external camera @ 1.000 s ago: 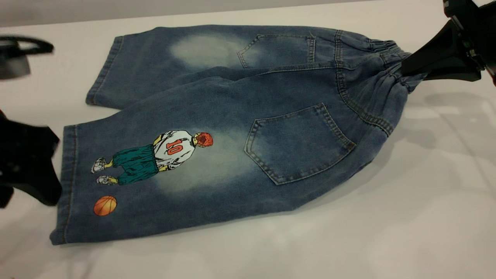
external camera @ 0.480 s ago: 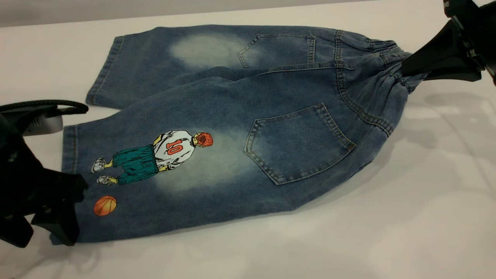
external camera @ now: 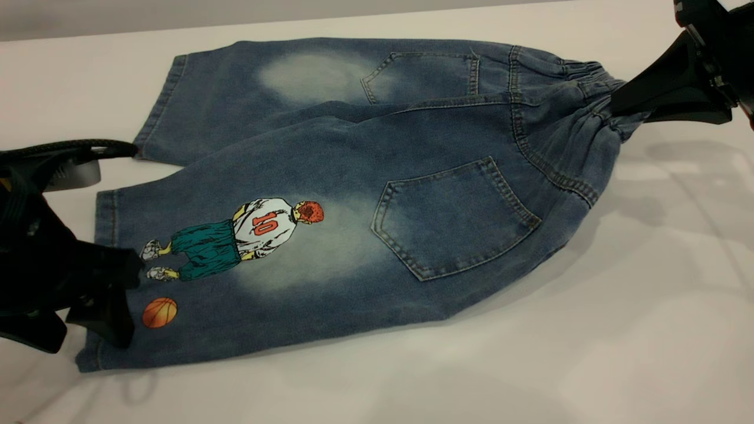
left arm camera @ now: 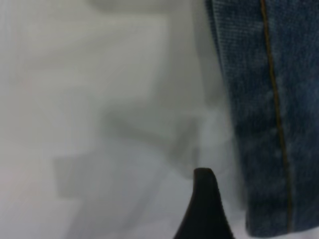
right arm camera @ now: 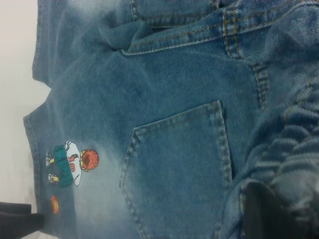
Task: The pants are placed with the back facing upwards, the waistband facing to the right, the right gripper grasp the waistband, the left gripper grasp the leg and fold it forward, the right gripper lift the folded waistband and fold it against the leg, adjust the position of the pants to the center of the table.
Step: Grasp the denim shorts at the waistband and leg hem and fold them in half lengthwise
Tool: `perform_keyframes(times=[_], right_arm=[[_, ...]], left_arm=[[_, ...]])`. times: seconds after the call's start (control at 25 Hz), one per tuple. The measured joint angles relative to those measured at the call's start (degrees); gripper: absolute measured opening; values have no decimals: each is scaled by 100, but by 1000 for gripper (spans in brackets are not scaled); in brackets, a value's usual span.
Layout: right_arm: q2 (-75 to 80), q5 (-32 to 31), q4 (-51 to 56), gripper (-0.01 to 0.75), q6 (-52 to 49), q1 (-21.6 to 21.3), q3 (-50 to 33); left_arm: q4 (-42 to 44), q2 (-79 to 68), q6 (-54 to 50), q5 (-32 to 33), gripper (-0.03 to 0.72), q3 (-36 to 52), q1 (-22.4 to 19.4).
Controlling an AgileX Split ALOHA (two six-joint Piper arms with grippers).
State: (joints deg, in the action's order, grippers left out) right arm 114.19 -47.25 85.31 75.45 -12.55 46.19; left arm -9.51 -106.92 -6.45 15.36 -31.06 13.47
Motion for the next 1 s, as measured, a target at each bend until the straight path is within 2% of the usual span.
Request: perform_keyframes(times=[0.2,0.48,1.0], right_arm=[[0,16,0,36,0,0,0],[0,21,0,38,0,0,0],[5,22,0,44,0,0,0]], left_arm=[[-131,0,0,-74,497,0,52],[-164,0,0,-292,497,0,354],[-243,-382,-2,-256,497,-7,352]])
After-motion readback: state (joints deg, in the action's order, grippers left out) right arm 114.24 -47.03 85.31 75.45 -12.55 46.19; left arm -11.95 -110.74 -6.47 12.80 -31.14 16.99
